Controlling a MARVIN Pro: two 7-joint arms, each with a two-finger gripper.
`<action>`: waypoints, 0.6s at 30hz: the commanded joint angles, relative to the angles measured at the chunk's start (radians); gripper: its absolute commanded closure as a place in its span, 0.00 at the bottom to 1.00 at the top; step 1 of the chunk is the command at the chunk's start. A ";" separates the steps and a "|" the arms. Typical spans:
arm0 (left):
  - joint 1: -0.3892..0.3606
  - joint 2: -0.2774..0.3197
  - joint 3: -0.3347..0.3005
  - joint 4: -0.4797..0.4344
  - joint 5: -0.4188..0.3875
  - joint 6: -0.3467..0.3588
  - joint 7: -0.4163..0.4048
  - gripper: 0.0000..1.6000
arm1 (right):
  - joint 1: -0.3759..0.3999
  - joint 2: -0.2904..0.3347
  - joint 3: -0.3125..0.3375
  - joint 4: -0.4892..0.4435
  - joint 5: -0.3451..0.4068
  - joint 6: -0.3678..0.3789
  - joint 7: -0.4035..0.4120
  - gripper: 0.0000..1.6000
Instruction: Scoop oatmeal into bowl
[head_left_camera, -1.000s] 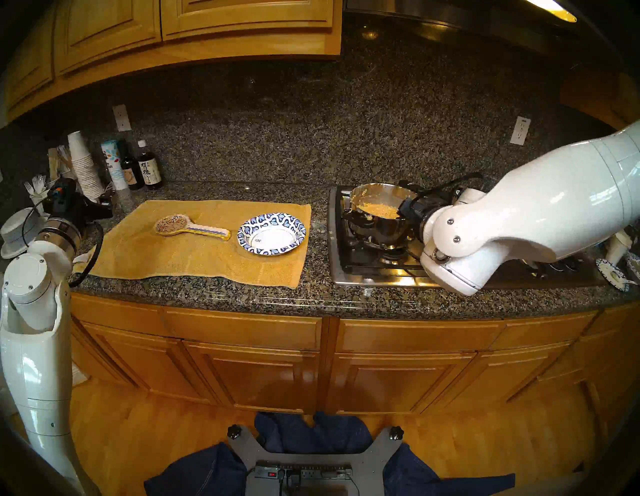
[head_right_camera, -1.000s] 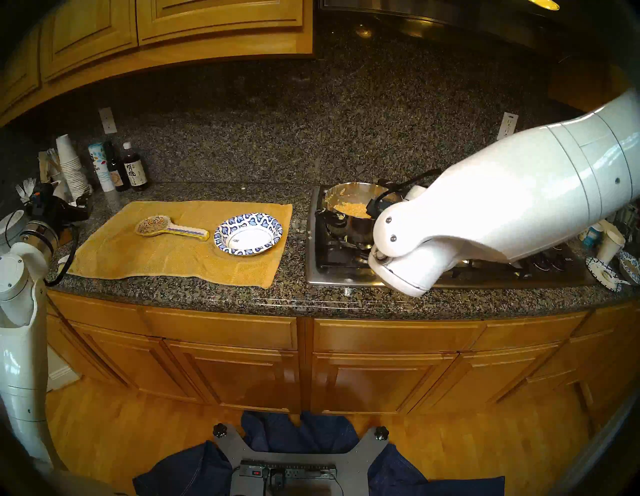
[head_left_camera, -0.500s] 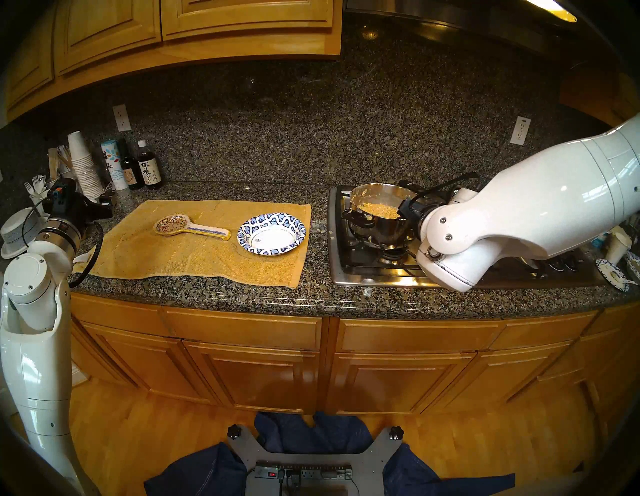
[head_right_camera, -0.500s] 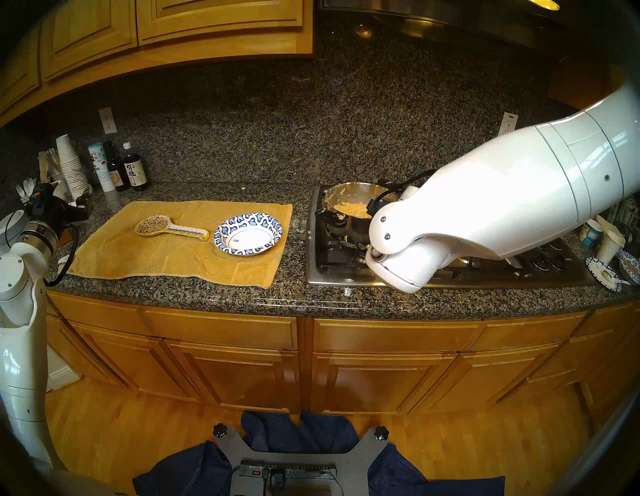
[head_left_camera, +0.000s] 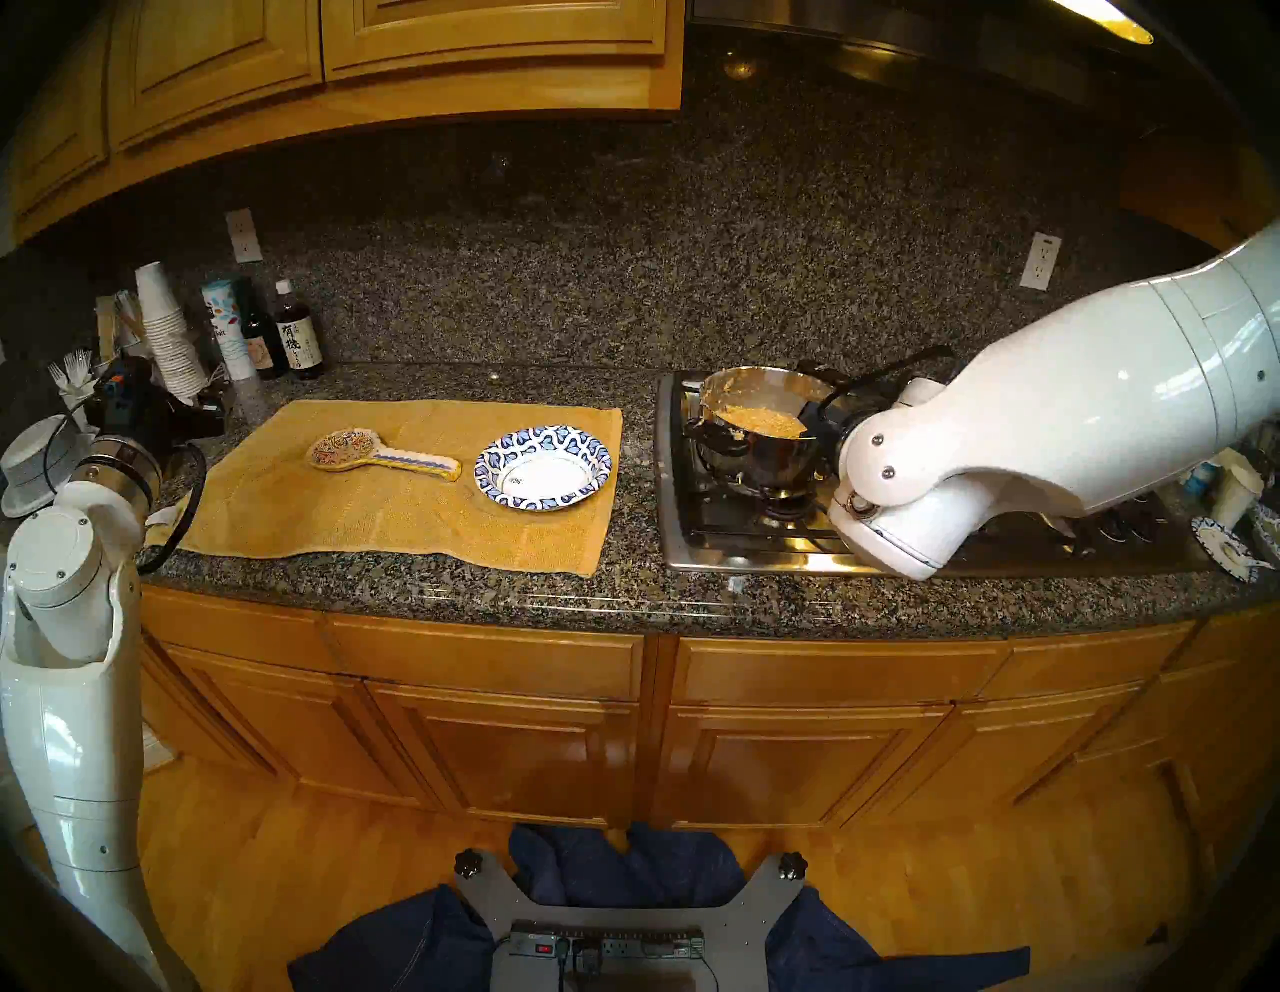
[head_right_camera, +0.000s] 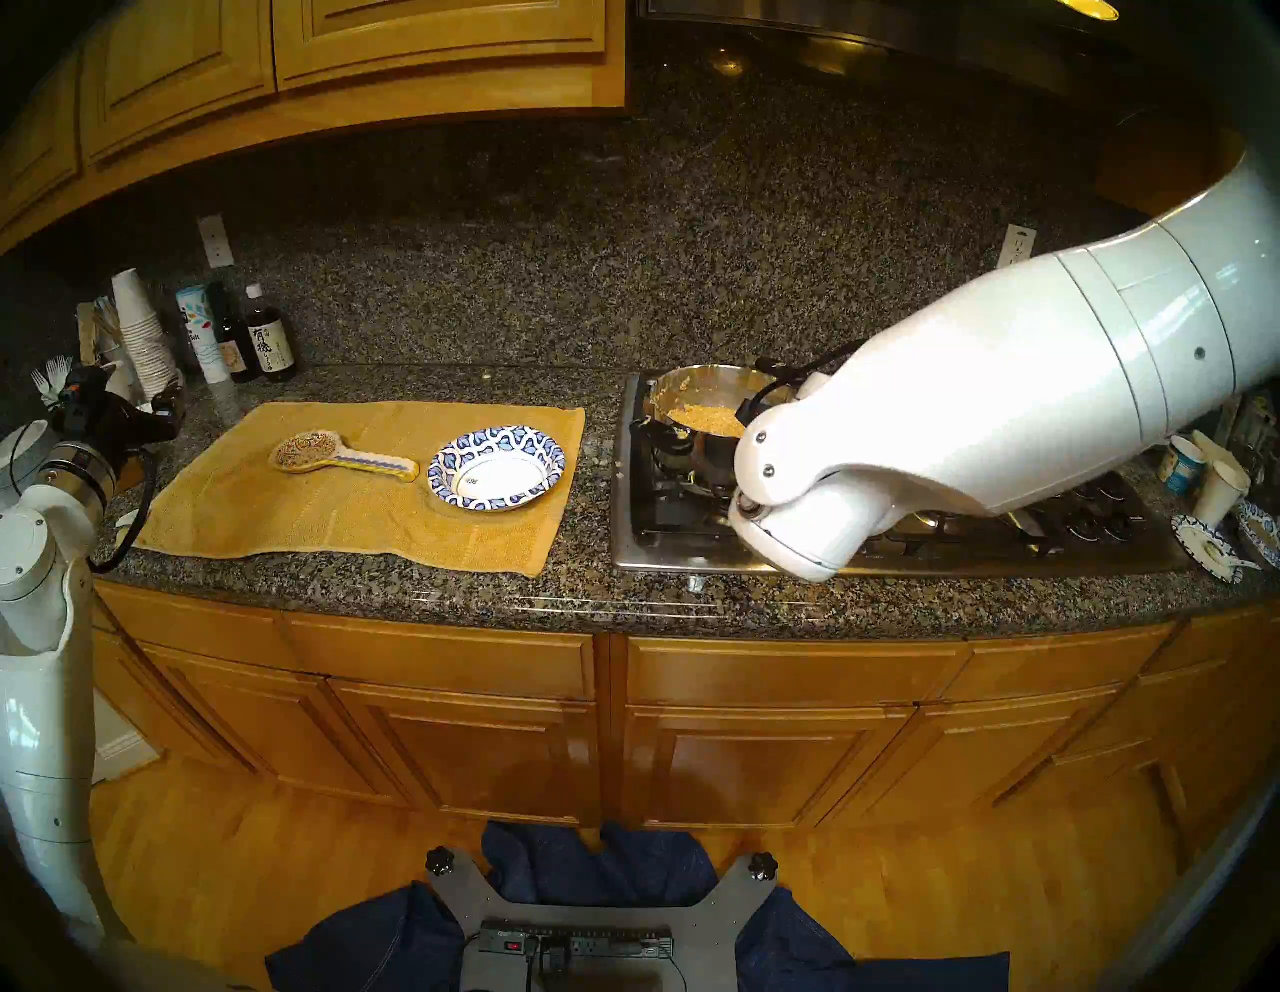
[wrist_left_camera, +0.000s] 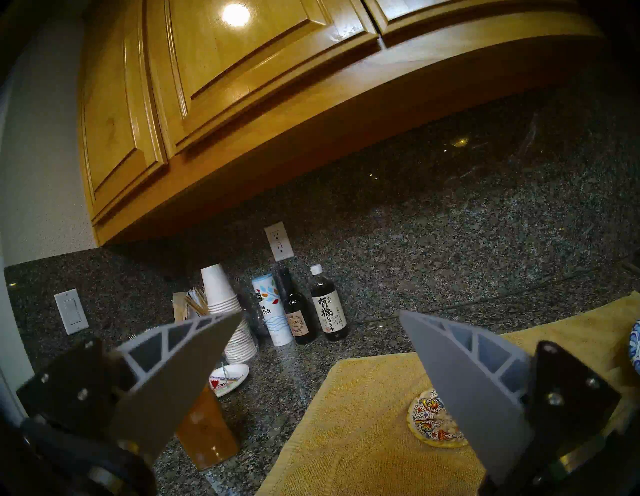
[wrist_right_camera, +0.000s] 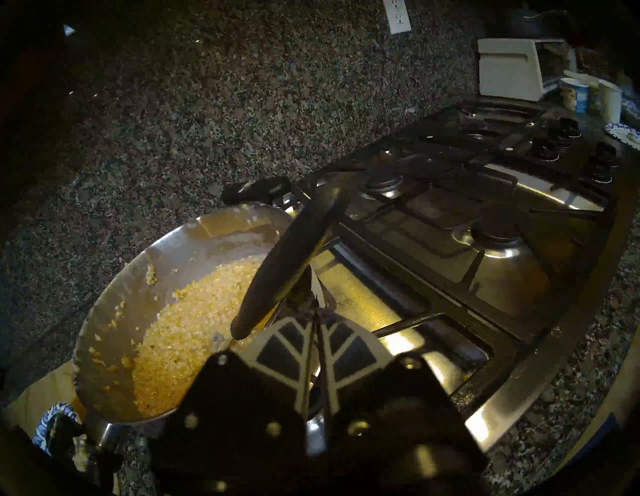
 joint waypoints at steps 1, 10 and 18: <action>-0.017 0.015 -0.011 -0.029 0.002 -0.016 0.000 0.00 | 0.009 0.001 0.007 0.027 -0.003 -0.003 -0.063 0.85; -0.016 0.017 -0.010 -0.029 0.000 -0.016 0.002 0.00 | 0.006 -0.003 0.017 0.055 -0.004 -0.003 -0.055 0.65; -0.015 0.018 -0.010 -0.029 -0.001 -0.017 0.003 0.00 | 0.023 0.002 0.015 0.058 -0.003 -0.003 -0.059 0.01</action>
